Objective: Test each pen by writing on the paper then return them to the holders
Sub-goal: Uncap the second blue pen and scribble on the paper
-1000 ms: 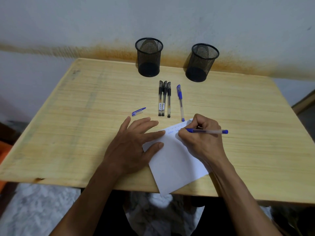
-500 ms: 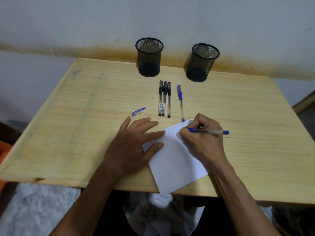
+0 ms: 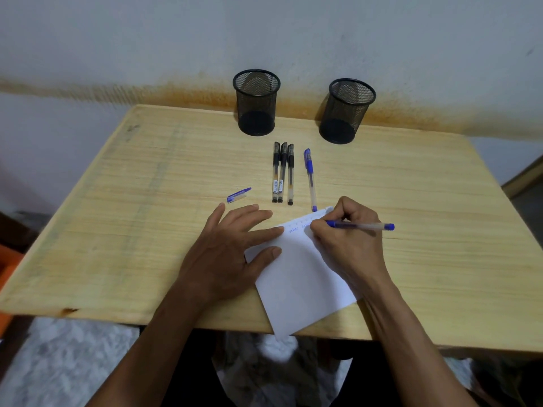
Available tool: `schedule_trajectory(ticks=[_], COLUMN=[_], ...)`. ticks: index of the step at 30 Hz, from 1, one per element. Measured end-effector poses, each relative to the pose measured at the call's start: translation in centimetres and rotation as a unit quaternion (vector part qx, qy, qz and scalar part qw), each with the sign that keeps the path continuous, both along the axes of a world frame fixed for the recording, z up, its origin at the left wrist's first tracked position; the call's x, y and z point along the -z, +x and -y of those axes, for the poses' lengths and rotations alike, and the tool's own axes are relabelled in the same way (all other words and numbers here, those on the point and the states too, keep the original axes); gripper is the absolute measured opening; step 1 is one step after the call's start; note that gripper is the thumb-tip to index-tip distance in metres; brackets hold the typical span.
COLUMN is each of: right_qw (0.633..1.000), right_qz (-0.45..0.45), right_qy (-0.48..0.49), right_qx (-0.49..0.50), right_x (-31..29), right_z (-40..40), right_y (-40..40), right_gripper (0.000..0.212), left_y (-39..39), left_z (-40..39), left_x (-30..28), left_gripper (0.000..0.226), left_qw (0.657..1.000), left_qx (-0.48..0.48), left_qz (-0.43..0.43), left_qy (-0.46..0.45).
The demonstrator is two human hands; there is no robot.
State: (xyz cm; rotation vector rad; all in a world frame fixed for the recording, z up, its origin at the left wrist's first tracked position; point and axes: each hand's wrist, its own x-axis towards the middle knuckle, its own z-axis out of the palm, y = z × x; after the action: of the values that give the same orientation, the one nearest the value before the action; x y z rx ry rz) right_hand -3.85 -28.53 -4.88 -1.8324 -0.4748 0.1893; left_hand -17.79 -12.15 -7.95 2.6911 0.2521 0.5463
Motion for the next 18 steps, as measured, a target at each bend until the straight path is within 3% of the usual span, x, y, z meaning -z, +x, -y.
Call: schedule_trajectory(ticks=[2,4,7,14,18], right_qw=[0.993,0.963,0.927,0.93,0.968], right_qz=[-0.086,-0.188,-0.27,-0.259,-0.164], right_qy=[0.082,0.192,0.258,0.261,0.191], right_qx=[0.012,0.017,0.017,0.011,-0.002], right_x=[-0.1,-0.1,0.5,1.3,1.8], right_z=[0.4,0.9,1.0,0.9,0.8], right_y=[0.4,1.2,1.6,1.4,0.8], right_gripper=[0.022,0.03,0.035,0.033,0.022], left_y=[-0.1,-0.1,-0.5,-1.0,-0.9], left_z=[0.0,-0.1,-0.3,-0.1,-0.3], left_x=[0.6,1.0,2.0,1.9,1.1], left_gripper=[0.039,0.038,0.04,0.048,0.029], left_qw=[1.0,1.0,1.0,0.998,0.987], left_qx=[0.0,0.002,0.002,-0.034,-0.111], left_qz=[0.0,-0.001,-0.009,-0.043,0.078], left_qy=[0.002,0.003,0.012,-0.032,-0.083])
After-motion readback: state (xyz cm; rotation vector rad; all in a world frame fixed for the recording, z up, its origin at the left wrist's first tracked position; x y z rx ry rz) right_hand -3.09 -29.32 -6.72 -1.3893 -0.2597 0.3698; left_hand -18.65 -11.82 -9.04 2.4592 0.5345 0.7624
